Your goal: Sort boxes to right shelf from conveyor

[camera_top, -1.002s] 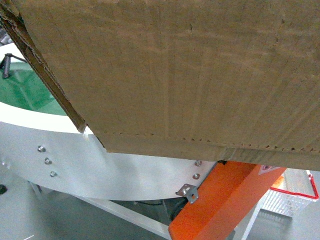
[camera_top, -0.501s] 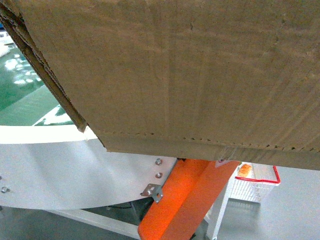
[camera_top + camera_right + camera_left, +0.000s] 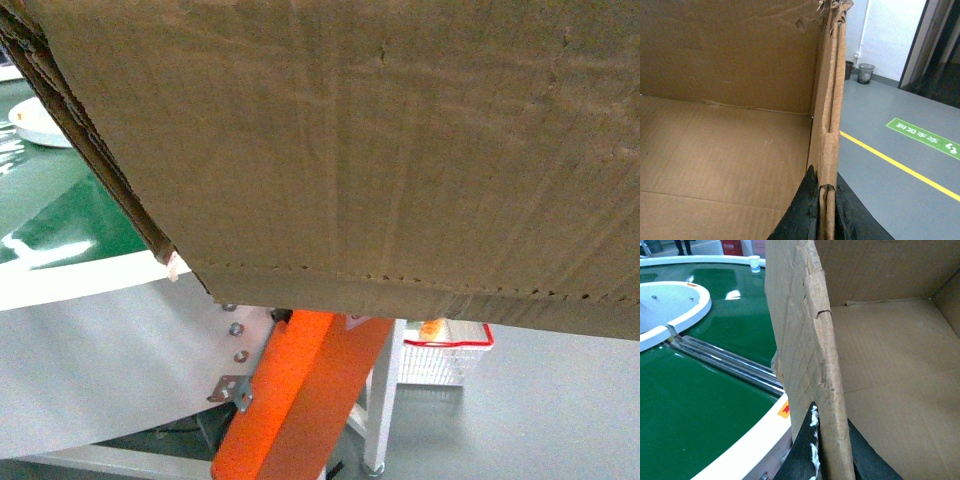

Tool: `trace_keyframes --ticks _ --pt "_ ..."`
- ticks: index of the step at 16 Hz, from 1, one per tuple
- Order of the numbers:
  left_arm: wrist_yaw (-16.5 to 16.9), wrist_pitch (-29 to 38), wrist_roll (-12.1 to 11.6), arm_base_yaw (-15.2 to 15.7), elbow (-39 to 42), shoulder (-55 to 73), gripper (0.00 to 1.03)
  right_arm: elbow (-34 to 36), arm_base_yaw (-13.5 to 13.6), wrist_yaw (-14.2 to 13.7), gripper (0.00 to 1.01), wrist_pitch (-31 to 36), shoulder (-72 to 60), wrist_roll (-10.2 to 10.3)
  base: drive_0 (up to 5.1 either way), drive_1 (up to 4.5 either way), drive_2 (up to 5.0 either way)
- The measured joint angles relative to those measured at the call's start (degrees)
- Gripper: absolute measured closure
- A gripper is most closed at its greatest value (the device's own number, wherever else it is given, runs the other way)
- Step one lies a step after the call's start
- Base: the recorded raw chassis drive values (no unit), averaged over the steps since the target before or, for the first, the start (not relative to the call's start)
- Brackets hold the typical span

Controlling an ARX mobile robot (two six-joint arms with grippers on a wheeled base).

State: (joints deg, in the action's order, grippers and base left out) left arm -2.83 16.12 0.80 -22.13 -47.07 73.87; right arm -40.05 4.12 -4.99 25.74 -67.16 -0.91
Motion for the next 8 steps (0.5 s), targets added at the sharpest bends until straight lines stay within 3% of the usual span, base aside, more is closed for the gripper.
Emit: trace_keyframes --ticks 8 --pt "0.0 0.0 0.0 0.0 0.0 0.0 1.0 0.0 0.0 0.0 0.98 0.02 0.0 0.0 -1.6 -1.6 -1.6"
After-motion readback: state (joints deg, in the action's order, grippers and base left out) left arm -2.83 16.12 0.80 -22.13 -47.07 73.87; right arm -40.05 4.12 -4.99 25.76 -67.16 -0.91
